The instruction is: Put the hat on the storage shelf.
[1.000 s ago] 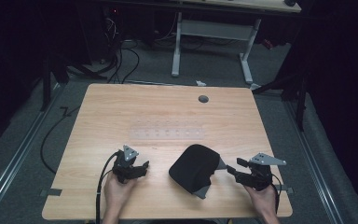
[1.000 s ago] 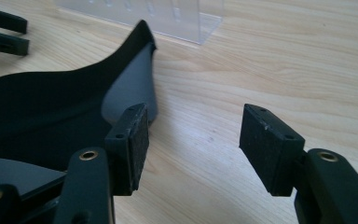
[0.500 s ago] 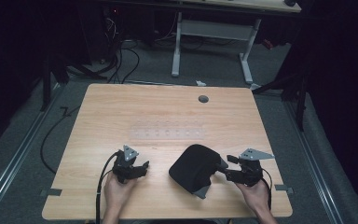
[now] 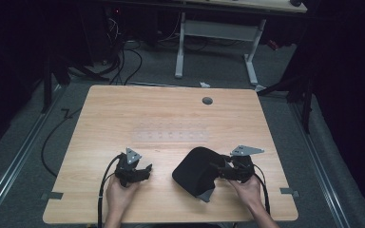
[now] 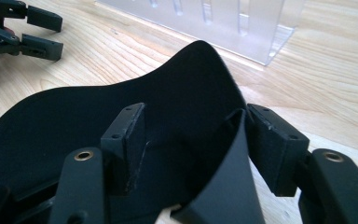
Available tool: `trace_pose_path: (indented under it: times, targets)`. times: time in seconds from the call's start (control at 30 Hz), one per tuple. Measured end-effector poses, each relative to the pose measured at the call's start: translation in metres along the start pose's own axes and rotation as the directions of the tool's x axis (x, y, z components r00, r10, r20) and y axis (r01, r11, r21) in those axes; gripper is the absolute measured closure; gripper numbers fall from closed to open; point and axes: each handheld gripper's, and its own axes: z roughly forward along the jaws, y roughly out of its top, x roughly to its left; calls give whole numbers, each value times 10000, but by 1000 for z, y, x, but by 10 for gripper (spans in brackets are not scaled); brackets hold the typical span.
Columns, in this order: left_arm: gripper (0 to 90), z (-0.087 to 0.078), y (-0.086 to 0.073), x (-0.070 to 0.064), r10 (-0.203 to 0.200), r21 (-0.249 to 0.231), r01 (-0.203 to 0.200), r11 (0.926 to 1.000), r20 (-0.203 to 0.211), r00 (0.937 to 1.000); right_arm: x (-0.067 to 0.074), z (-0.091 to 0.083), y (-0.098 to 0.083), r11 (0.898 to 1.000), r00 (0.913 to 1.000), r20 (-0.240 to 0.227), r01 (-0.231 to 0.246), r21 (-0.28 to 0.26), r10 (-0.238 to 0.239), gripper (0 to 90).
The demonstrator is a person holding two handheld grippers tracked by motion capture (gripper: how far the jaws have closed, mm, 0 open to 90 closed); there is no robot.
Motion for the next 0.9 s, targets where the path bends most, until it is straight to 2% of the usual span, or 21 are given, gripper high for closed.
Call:
trace_pose_path:
  times: [0.2, 0.3, 0.57, 0.9]
  targets:
    - [290, 0, 0, 0, 0, 1, 0, 10000, -1, 10000, -1, 14, -1, 9996, 9998, -119, 157, 241, -154, 422]
    - [290, 0, 0, 0, -3, 0, 3, 10000, -1, 10000, -2, 18, -3, 9998, 9990, -419, -126, 164, 133, 439]
    - [290, 0, 0, 0, -1, 1, 1, 10000, -4, 10000, -2, 28, -6, 9997, 9982, -564, -175, 141, 183, 487]
    - [290, 0, 0, 0, -6, -2, 6, 10000, -3, 10000, -6, 33, -10, 9993, 9959, -823, -371, -20, 368, 529]
